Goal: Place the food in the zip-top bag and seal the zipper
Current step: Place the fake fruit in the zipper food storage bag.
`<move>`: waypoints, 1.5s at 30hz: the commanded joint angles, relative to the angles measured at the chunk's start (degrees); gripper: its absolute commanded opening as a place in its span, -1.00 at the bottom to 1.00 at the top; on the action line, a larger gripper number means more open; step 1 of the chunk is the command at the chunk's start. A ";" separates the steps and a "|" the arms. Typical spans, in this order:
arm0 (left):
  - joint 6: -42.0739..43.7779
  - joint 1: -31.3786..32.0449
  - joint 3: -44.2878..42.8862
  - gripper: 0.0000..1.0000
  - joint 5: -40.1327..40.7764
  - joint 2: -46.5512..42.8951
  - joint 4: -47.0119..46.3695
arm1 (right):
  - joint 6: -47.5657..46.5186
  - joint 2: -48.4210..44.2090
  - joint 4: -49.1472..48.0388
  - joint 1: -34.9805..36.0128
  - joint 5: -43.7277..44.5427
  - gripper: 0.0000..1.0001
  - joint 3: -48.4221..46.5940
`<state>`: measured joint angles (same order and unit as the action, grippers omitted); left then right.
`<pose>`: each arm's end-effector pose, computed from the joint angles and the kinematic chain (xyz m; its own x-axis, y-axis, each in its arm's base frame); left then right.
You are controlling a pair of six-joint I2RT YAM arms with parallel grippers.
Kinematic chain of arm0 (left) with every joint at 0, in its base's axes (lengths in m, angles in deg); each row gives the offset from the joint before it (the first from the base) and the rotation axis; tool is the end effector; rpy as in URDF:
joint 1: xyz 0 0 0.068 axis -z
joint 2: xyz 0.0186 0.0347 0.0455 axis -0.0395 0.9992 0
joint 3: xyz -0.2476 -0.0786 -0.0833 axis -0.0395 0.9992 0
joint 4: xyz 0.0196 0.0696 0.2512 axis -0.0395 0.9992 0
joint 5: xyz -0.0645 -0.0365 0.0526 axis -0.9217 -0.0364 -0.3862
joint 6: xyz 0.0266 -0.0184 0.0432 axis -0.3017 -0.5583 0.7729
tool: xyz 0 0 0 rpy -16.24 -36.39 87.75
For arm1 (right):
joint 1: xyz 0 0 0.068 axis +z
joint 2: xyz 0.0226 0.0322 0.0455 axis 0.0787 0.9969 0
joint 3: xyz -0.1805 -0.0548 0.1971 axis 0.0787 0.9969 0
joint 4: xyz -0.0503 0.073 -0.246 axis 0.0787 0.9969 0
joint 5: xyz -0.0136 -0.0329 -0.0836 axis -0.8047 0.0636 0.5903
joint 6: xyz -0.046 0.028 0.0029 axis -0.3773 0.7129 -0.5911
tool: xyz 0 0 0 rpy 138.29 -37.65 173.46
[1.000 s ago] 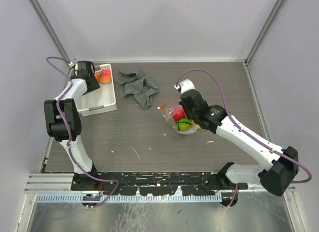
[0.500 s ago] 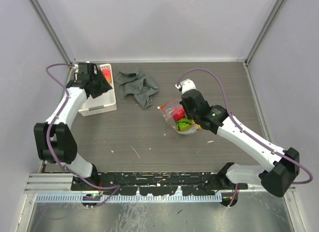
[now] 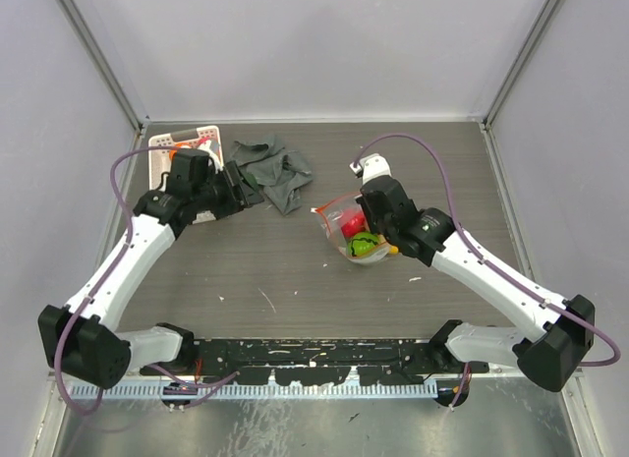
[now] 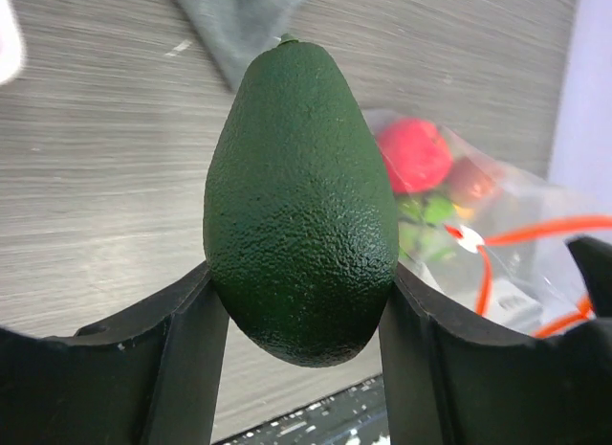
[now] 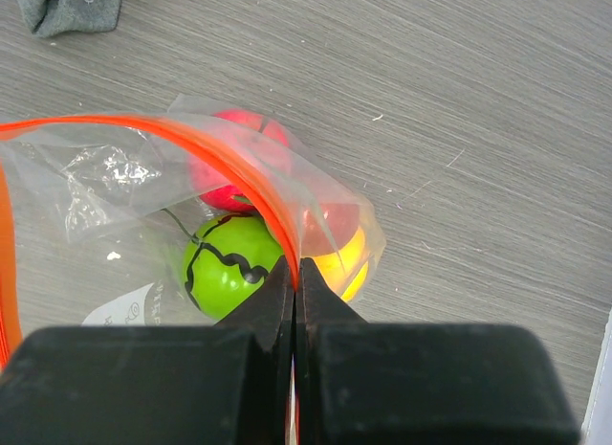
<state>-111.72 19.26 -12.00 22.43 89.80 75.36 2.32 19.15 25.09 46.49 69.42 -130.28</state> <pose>0.2553 -0.0849 0.3242 -0.7483 -0.4100 -0.5215 -0.0553 0.8219 -0.5669 0.1959 0.1549 0.3256 -0.5049 -0.3596 -0.7847 -0.3063 0.9246 -0.2266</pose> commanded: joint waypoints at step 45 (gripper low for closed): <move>-19.87 30.29 -9.05 -0.23 -11.43 14.84 -13.92 | 6.52 -6.34 -5.16 -0.05 -4.13 -0.99 2.03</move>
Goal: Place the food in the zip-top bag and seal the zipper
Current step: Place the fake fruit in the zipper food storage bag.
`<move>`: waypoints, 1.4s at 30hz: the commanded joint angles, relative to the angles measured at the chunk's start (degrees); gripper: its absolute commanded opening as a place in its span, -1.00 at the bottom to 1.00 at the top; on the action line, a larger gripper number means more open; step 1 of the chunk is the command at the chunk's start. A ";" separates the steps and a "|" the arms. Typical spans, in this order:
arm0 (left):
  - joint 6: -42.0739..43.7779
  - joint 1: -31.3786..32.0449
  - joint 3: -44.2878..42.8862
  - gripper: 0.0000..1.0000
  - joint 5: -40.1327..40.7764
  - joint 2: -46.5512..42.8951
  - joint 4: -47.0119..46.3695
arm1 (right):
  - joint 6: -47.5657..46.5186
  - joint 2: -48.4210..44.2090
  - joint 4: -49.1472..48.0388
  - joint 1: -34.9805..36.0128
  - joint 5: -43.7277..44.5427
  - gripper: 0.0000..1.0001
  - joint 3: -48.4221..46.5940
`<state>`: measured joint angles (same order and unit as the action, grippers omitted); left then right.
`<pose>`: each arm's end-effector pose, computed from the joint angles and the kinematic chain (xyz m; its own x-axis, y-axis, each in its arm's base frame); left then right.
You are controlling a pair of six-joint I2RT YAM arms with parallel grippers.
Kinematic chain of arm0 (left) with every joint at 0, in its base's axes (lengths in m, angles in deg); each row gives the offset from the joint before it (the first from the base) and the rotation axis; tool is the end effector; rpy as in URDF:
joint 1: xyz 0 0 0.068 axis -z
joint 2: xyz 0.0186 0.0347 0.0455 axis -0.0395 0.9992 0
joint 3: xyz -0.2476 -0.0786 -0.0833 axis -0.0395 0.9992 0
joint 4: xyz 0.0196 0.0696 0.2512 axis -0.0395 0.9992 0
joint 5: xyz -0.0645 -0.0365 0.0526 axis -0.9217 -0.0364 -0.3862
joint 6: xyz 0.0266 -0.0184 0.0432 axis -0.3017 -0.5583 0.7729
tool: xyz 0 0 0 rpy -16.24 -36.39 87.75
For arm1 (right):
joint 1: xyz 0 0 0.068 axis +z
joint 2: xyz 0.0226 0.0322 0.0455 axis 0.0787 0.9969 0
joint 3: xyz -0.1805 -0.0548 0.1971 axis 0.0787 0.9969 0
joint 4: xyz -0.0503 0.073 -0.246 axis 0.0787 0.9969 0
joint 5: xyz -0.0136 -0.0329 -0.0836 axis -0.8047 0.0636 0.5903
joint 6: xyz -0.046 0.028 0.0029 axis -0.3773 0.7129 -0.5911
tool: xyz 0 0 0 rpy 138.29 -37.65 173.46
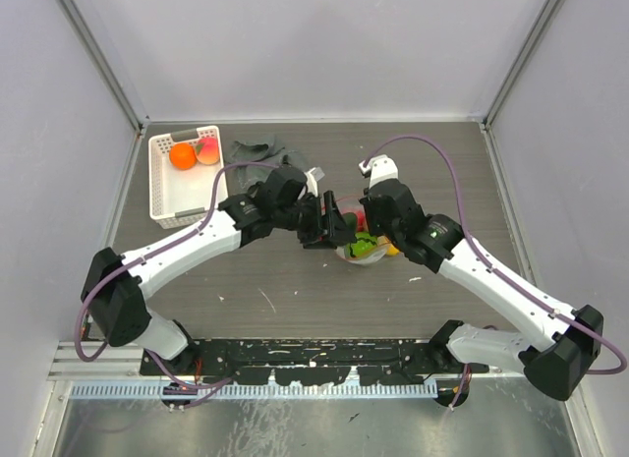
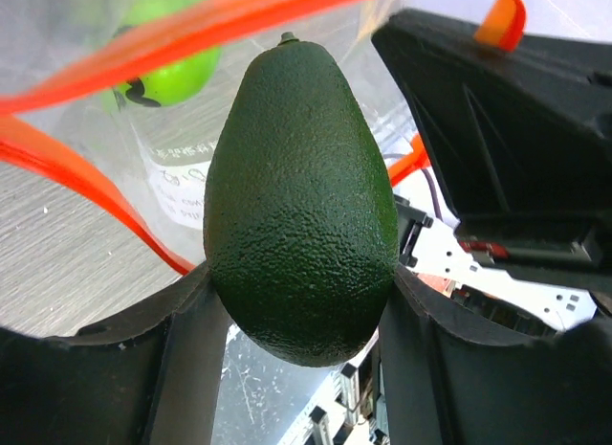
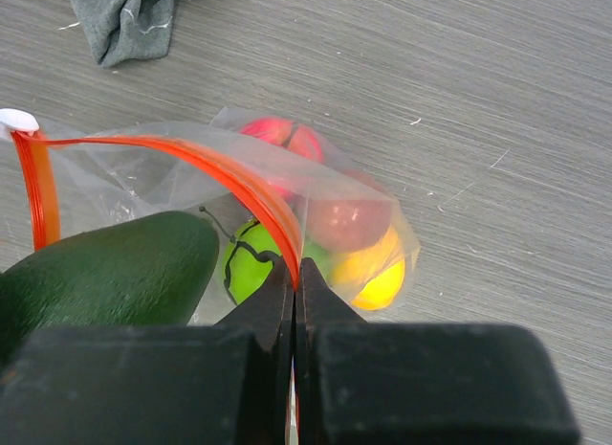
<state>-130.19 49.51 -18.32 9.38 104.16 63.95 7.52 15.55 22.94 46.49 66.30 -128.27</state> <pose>0.2187 -0.2576 0.3084 -0.9691 -0.0816 -0.2326 0.1432 0.5818 -0.8007 0.1863 0.1487 0.3306 -0.4983 -0.2401 -0.8331 -0.2967 0.9501 -0.0963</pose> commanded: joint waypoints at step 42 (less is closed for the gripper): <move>13.37 -9.48 1.38 0.62 18.69 -16.71 14.50 | 1.91 -6.22 -4.28 -0.06 2.77 -0.99 1.06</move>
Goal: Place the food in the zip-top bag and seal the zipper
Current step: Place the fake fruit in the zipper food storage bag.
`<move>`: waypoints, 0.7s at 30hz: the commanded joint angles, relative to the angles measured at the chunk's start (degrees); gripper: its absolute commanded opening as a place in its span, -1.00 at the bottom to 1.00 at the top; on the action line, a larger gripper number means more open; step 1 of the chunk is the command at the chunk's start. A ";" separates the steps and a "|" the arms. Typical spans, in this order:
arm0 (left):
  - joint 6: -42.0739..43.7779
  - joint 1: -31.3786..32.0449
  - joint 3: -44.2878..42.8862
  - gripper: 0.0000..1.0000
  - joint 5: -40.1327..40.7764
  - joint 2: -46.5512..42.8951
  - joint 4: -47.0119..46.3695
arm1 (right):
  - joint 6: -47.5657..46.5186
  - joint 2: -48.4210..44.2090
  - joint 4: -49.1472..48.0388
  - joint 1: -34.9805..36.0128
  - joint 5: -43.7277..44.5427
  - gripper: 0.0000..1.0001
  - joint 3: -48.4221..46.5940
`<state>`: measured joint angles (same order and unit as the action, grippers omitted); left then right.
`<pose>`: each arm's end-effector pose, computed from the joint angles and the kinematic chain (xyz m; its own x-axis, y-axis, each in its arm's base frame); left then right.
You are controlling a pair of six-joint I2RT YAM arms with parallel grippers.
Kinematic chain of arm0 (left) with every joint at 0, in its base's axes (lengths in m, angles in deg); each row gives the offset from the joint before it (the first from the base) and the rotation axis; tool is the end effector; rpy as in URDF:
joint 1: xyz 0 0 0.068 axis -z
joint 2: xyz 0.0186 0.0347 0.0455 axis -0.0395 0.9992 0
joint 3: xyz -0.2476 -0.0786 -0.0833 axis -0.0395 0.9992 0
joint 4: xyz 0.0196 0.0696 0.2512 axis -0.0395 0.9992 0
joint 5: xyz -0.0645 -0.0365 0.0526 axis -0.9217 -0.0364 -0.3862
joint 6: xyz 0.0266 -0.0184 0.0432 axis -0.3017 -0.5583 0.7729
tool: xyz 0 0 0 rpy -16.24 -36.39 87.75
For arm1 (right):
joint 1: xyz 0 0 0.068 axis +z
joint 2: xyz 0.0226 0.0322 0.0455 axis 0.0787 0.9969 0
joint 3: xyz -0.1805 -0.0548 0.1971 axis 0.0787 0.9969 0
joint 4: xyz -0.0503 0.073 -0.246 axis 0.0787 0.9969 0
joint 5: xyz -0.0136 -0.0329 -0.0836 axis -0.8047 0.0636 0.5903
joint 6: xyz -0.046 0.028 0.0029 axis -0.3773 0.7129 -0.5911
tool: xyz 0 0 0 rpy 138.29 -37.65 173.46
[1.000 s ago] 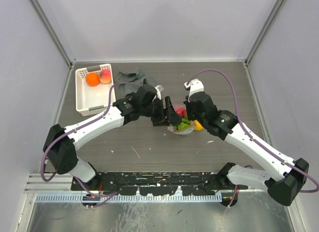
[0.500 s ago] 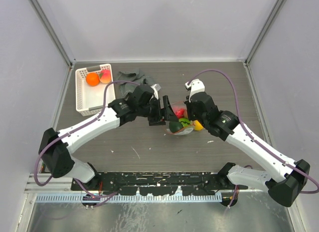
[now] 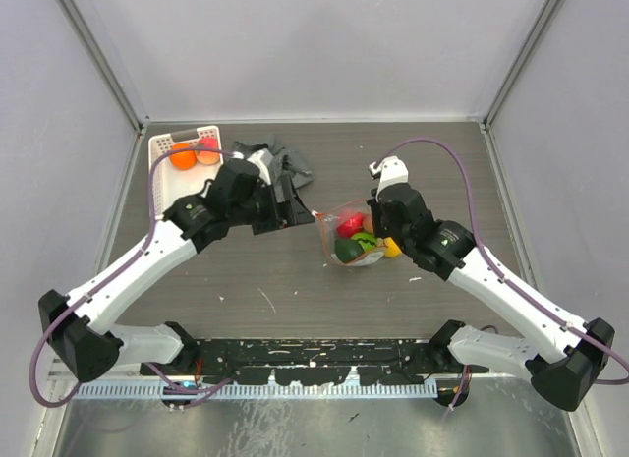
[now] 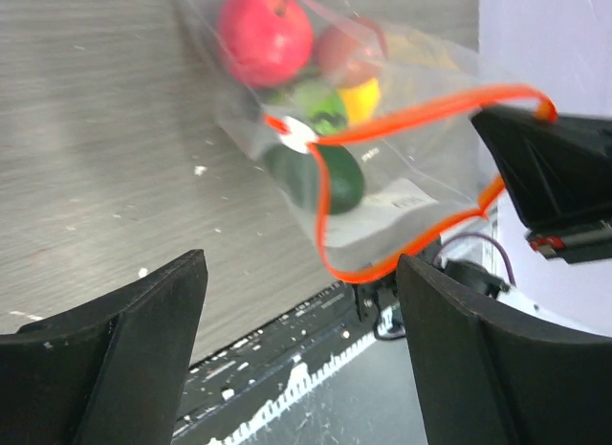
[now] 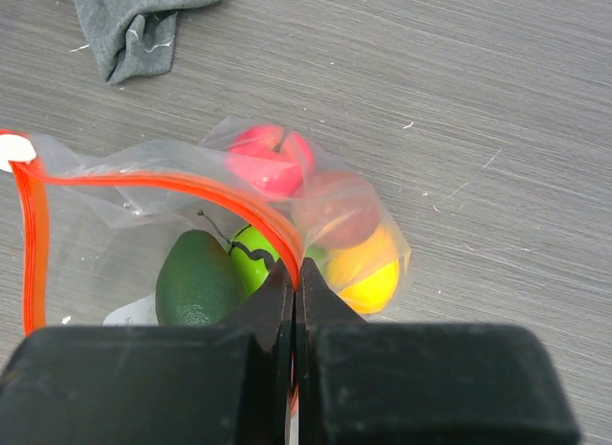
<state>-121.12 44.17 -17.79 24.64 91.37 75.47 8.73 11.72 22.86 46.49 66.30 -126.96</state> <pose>0.2033 -0.1895 0.3508 -0.8510 -0.2213 -0.4762 0.1757 0.7345 -0.6554 0.1752 0.1387 0.3372 -0.4759 -0.1943 -0.8578 -0.2838 0.9570 -0.0593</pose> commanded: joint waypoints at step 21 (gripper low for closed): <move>12.94 -29.09 -1.23 0.73 5.88 2.64 5.29 | 0.49 -5.99 -9.87 -0.05 3.06 -0.99 2.86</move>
<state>-110.81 19.56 -15.69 28.86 91.13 82.62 8.75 7.42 18.33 46.49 67.92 -123.92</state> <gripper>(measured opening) 0.865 0.038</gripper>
